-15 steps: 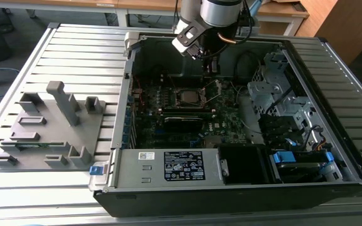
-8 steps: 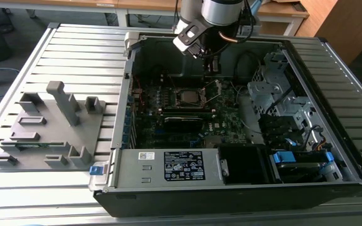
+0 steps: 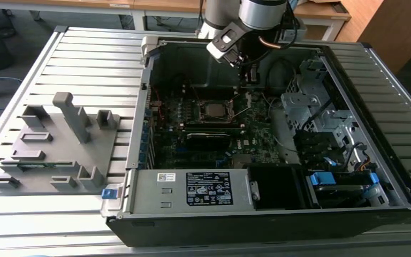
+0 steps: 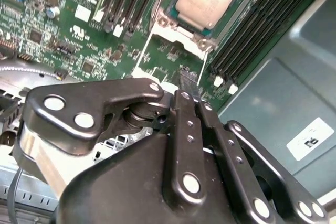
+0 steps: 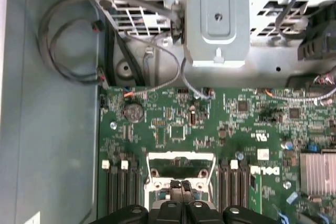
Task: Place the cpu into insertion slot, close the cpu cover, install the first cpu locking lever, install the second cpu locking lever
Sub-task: 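Close the cpu cover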
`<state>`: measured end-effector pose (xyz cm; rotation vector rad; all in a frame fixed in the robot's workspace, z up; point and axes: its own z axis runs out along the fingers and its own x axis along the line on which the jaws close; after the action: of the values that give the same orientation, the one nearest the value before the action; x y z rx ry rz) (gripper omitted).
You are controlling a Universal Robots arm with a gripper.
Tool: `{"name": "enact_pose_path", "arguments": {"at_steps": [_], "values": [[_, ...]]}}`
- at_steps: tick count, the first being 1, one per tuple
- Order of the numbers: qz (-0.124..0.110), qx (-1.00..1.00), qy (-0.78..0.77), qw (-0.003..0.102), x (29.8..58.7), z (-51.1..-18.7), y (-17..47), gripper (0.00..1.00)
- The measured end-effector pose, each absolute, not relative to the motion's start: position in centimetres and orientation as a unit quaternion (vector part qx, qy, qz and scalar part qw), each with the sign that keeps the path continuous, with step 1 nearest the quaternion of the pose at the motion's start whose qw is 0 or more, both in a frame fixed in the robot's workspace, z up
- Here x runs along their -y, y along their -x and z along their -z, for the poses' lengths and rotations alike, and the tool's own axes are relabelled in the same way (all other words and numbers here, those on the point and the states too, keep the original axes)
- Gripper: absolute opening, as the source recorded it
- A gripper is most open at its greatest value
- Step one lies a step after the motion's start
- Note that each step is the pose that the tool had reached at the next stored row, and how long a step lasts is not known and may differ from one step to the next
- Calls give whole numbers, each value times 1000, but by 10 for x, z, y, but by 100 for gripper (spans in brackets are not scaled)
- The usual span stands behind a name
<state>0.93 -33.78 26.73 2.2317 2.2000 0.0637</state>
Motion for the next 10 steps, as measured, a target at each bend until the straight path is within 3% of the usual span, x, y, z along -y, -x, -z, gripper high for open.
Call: {"name": "enact_pose_path", "arguments": {"at_steps": [10], "values": [[-20,-702,-712,4,337,-267,-34,11]]}}
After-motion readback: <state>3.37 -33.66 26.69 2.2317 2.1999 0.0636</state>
